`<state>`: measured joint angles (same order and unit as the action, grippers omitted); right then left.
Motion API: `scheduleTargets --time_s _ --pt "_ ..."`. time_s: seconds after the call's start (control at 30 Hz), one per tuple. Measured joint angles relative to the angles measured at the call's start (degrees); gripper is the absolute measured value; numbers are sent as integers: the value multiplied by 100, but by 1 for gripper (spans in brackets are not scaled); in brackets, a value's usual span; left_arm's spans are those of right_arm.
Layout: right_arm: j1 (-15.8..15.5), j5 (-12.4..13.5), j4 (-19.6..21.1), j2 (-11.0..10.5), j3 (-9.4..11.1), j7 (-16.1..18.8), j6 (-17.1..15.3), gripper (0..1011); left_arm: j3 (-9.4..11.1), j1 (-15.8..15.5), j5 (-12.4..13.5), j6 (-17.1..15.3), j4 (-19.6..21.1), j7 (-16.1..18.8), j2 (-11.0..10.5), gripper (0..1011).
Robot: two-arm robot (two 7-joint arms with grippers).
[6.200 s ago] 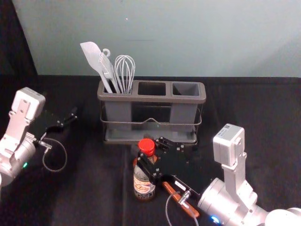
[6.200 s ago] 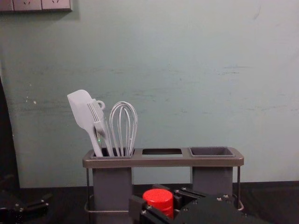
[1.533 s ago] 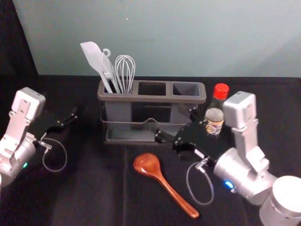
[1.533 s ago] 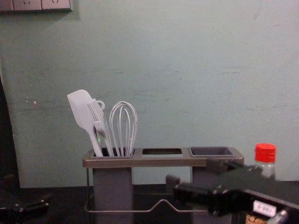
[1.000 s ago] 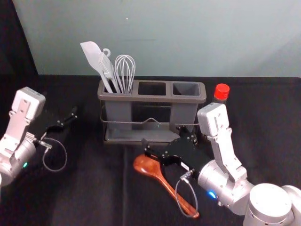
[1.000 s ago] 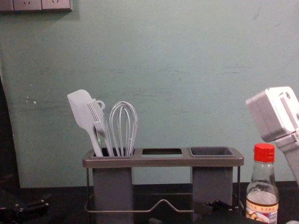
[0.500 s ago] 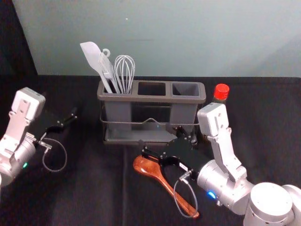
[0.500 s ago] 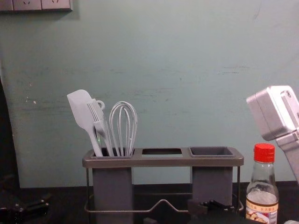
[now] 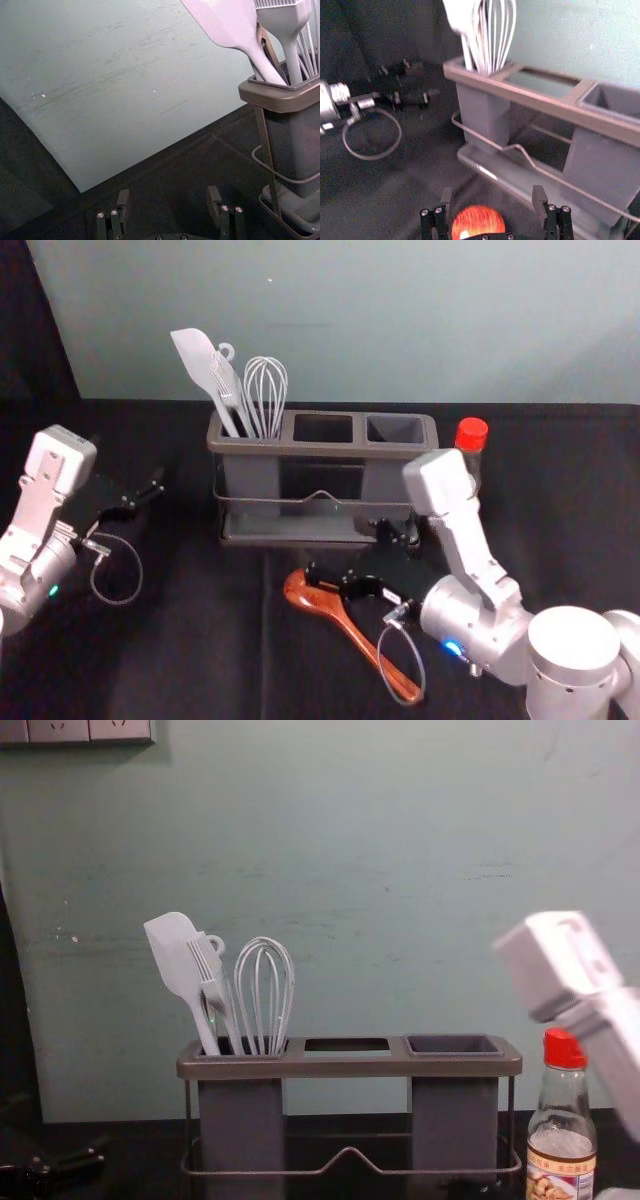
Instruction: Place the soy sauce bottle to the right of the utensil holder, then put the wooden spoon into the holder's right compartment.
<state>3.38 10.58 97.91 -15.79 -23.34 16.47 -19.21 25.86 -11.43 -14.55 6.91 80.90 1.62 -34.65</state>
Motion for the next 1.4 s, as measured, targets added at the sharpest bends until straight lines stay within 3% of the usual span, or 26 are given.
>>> scheduleTargets --time_s 0.07,0.1,0.27,0.3,0.47,0.7,1.03,1.4 --pt "74 -140 72 7 -107 -91 -400 1003 0 0 0 0 0 0 0 1000" --pt "74 -140 72 7 -107 -91 -400 1003 0 0 0 0 0 0 0 1000" --pt "294 -585 198 144 -378 -345 -1485 1003 0 0 0 0 0 0 0 1000" --pt "294 -585 198 144 -378 -345 -1485 1003 0 0 0 0 0 0 0 1000" --pt "504 -812 166 358 -521 -440 -2221 1003 0 0 0 0 0 0 0 1000" --pt "813 -873 -98 643 -574 -365 -2815 1003 0 0 0 0 0 0 0 1000" --pt "882 -912 -279 849 -442 -278 -3024 1003 0 0 0 0 0 0 0 1000" --pt "949 -1056 -508 955 -465 -160 -3087 1003 0 0 0 0 0 0 0 1000"
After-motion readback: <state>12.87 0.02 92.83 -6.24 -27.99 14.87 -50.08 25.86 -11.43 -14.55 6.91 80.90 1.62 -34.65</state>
